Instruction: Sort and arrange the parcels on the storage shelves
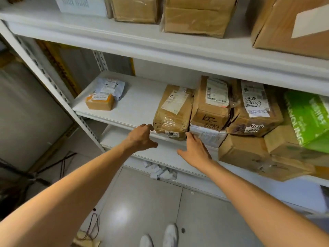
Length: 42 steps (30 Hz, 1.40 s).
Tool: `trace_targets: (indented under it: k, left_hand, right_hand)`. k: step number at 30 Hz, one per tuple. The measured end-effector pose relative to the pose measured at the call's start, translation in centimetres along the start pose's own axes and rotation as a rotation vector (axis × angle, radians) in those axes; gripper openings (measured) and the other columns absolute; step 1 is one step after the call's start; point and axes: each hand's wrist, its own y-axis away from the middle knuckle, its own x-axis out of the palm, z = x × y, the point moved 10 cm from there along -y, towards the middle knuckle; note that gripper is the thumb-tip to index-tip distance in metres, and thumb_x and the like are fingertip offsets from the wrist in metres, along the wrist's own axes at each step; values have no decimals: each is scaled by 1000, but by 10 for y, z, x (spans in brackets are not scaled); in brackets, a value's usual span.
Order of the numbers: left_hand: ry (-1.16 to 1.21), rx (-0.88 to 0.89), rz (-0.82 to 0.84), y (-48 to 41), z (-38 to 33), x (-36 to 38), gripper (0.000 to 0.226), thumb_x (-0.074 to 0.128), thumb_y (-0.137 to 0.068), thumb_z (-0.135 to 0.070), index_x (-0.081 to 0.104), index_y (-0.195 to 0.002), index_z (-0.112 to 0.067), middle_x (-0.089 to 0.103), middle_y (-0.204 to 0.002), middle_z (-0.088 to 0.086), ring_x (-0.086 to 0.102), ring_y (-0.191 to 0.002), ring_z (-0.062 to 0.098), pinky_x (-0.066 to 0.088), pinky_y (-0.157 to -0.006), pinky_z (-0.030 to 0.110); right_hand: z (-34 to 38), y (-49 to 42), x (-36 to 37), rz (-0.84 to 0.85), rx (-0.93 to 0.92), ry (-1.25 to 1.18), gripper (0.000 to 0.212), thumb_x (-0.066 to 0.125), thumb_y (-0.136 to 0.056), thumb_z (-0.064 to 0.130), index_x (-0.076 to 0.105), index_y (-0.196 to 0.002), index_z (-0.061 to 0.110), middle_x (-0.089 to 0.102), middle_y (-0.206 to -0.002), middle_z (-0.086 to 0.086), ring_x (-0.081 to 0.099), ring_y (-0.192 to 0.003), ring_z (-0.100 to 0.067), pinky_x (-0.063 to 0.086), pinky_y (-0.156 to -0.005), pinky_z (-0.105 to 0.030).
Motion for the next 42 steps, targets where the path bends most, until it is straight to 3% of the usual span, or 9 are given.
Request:
trace_targets:
  k: [5, 10, 15, 21, 28, 32, 35, 38, 42]
  left_hand:
    - [117, -95, -20, -13, 26, 16, 85, 79, -75, -33, 35, -142, -6, 49, -137, 17, 50, -123, 32, 44, -100, 43]
    - [217, -28, -17, -31, 26, 27, 95, 79, -75, -26, 22, -149, -5, 36, -148, 18, 39, -134, 31, 37, -107, 38]
    - [439, 3, -86, -52, 27, 21, 96, 80, -72, -17, 23, -150, -8, 41, -146, 16, 40, -133, 28, 38, -107, 37]
    - [776, -8, -40, -60, 30, 29, 77, 71, -74, 3, 38, -141, -14, 60, -119, 5, 61, -104, 18, 50, -75, 20]
    - [902, -44, -16, -54, 40, 23, 63, 67, -74, 5, 46, -131, -14, 62, -109, 5, 65, -96, 20, 52, -80, 27]
    - [912, -41, 6, -31, 54, 22, 53, 70, -76, -3, 50, -124, -14, 64, -106, 6, 65, -93, 18, 51, -77, 24]
    - [860, -78, 44, -34, 63, 22, 47, 69, -73, -30, 54, -115, -15, 67, -102, 9, 64, -90, 19, 52, -83, 33]
    - [867, -127, 41, -52, 65, 13, 62, 70, -61, -57, 54, -102, -14, 68, -97, 10, 66, -90, 24, 54, -86, 42]
    - [943, -135, 111, -73, 54, 13, 93, 78, -68, -57, 40, -139, -11, 62, -122, 11, 64, -106, 28, 53, -94, 46]
  right_hand:
    - [-12, -13, 16, -59, 63, -56, 87, 63, -90, 28, 6, -153, 6, 28, -152, -16, 34, -137, -32, 37, -105, -38]
    - [-18, -23, 23, -142, 129, -141, 79, 66, -88, 27, 20, -148, 5, 36, -145, -16, 40, -132, -31, 38, -102, -35]
    - [-19, -32, 25, -291, 210, -281, 72, 68, -86, 27, 30, -142, 4, 42, -142, -13, 41, -130, -28, 36, -101, -32]
    - [-27, -35, 27, -480, 295, -458, 51, 75, -72, 23, 47, -114, 13, 60, -116, -8, 56, -109, -28, 49, -91, -40]
    - [-8, -33, 27, -512, 290, -472, 37, 73, -65, 33, 46, -87, 20, 63, -88, -3, 61, -84, -25, 53, -71, -38]
    - [1, -18, 25, -488, 288, -438, 37, 74, -75, 37, 39, -67, 24, 51, -63, 9, 49, -61, -9, 33, -51, -24]
    - [-4, -25, 20, -437, 334, -358, 36, 60, -88, 50, 45, -73, 21, 56, -75, 0, 55, -77, -22, 32, -57, -29]
    - [-14, -43, 18, -414, 401, -409, 50, 55, -91, 52, 49, -111, 8, 60, -110, -13, 57, -104, -33, 42, -74, -32]
    - [-4, -64, 28, -390, 360, -591, 59, 67, -85, 45, 44, -124, 8, 59, -123, -11, 56, -113, -31, 50, -93, -45]
